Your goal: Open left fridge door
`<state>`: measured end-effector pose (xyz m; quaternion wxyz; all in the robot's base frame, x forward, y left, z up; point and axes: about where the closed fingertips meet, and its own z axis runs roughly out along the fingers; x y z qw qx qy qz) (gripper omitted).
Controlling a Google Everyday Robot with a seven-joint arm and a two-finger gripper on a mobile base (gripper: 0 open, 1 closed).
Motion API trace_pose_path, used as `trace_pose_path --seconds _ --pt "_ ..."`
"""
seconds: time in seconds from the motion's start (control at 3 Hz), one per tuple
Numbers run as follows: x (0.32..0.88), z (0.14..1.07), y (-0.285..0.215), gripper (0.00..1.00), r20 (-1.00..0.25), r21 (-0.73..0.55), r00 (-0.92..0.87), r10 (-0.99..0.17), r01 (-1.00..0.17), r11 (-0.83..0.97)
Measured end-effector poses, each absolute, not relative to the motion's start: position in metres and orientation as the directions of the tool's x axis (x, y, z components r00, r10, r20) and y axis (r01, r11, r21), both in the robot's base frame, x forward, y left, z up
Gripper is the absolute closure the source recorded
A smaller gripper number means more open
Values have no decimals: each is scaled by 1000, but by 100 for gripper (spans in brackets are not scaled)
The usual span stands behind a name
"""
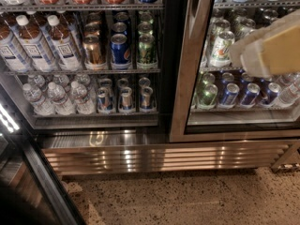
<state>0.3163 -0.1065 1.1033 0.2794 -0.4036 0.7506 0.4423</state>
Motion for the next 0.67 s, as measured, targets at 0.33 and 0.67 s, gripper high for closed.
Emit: trace_pose_path --seconds 0.33,0.67 --pt "316 1103 -106 0 -776 438 -518 -359 -853 283" --pt "316 1103 -106 0 -776 438 -518 -359 -853 283"
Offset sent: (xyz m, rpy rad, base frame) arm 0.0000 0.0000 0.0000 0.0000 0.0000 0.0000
